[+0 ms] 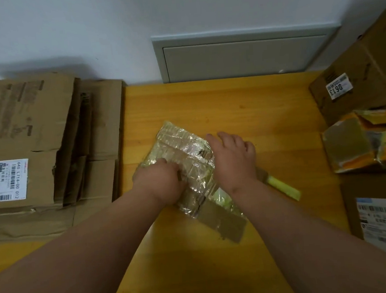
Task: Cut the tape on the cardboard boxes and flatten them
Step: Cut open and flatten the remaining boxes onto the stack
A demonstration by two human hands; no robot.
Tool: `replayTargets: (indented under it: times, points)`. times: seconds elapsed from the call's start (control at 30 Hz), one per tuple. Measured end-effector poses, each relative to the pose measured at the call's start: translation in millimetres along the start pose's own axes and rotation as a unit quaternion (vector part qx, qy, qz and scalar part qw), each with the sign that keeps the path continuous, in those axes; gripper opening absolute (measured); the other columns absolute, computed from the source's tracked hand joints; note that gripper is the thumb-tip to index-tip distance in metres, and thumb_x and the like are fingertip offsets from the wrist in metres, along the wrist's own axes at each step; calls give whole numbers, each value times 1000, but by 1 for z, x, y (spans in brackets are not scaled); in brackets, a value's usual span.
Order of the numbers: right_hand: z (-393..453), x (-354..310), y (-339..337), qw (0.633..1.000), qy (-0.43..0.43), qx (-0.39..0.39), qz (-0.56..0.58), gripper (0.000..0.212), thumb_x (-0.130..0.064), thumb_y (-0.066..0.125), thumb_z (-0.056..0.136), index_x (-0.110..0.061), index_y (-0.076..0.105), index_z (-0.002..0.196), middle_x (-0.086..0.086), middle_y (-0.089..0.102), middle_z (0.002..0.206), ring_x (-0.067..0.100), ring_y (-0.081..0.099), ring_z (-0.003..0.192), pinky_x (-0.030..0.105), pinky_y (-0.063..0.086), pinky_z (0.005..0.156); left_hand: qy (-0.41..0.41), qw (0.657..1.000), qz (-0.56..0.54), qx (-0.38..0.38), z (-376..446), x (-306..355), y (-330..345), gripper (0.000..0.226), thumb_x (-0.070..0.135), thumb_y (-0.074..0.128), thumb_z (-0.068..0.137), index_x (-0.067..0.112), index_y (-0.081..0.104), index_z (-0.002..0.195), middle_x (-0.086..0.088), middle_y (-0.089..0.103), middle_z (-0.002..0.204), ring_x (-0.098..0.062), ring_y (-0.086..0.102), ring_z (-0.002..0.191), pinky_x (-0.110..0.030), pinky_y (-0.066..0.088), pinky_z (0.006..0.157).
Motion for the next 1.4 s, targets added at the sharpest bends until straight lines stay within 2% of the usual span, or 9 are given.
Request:
replayTargets:
  times: [0.1, 0.27, 0.47, 0.57, 0.7, 0.77, 0.9, 1.27, 1.4]
  points:
    - [-24, -1, 13, 1000, -4, 1, -1, 74, -16, 56, 89, -32, 20, 153, 4, 13, 164, 28, 11, 149, 49, 10, 118, 24, 996, 20, 85, 3, 2, -2, 64, 66, 46, 88, 27, 44, 139, -7, 33, 147, -30, 30, 137, -48, 29, 111]
    - [-68, -2, 59, 997, -7, -74, -28, 71, -66, 14, 95, -36, -11, 154, 0, -32, 159, 22, -31, 146, 50, -15, 118, 124, 987, 40, 95, 8, 5, 31, 80, 73, 8, 90, 33, -21, 152, 1, -31, 160, -25, -28, 147, -47, -15, 118]
    - [-71, 4, 75, 996, -12, -75, -53, 71, -70, 7, 94, -34, -4, 155, 0, -26, 161, 22, -27, 147, 53, -12, 118, 110, 991, 29, 69, 20, 4, 64, 81, 78, -6, 80, 37, -42, 140, 6, -47, 150, -24, -44, 138, -50, -19, 117]
    - [-71, 4, 74, 995, -10, -83, -62, 72, -69, 6, 94, -33, -4, 155, 1, -28, 161, 23, -28, 147, 54, -14, 117, 110, 991, 24, 70, 23, 4, 65, 84, 80, 2, 81, 39, -35, 145, 6, -40, 155, -24, -39, 141, -52, -16, 117]
    - [-67, -5, 66, 996, -11, -80, -46, 75, -64, 20, 91, -29, 9, 157, 5, -15, 164, 25, -18, 150, 54, -12, 118, 112, 982, -21, 153, 23, 16, 33, 73, 65, 34, 86, 33, 23, 151, -3, 17, 161, -33, 14, 146, -55, 17, 113]
    - [-64, -14, 63, 996, -33, -68, -38, 72, -57, 30, 91, -26, 19, 155, 4, -4, 166, 24, -10, 151, 52, -9, 119, 115, 981, -3, 156, 27, 20, 36, 71, 62, 19, 93, 38, -5, 155, -1, -6, 165, -29, -5, 151, -53, 4, 118]
    - [-65, -16, 74, 992, -66, -93, -57, 65, -53, 12, 96, -30, -7, 154, -2, -24, 161, 19, -30, 146, 51, -17, 117, 107, 989, 0, 106, 36, 17, 56, 64, 66, -9, 85, 46, -45, 134, 8, -44, 152, -18, -41, 138, -51, -19, 115]
    - [-87, 21, 67, 993, 22, -101, -50, 77, -66, 1, 94, -20, -17, 153, 1, -36, 157, 17, -38, 142, 47, -20, 117, 31, 993, -28, 108, 21, -16, 57, 76, 84, -9, 77, 54, -26, 144, 11, -31, 159, -23, -30, 146, -59, -5, 118]
    - [-74, 22, 62, 992, -12, -107, -58, 80, -66, 6, 91, -22, -12, 156, -1, -32, 158, 15, -35, 143, 49, -19, 117, -23, 988, -57, 142, -1, -16, 55, 75, 84, 11, 81, 52, 8, 149, 5, 6, 162, -28, 4, 146, -57, 22, 107]
Point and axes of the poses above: each hand's wrist, its own z-axis towards the middle knuckle, its own y-axis out of the palm, x = y × z, the point moved 7 cm from there along z, towards the middle knuckle
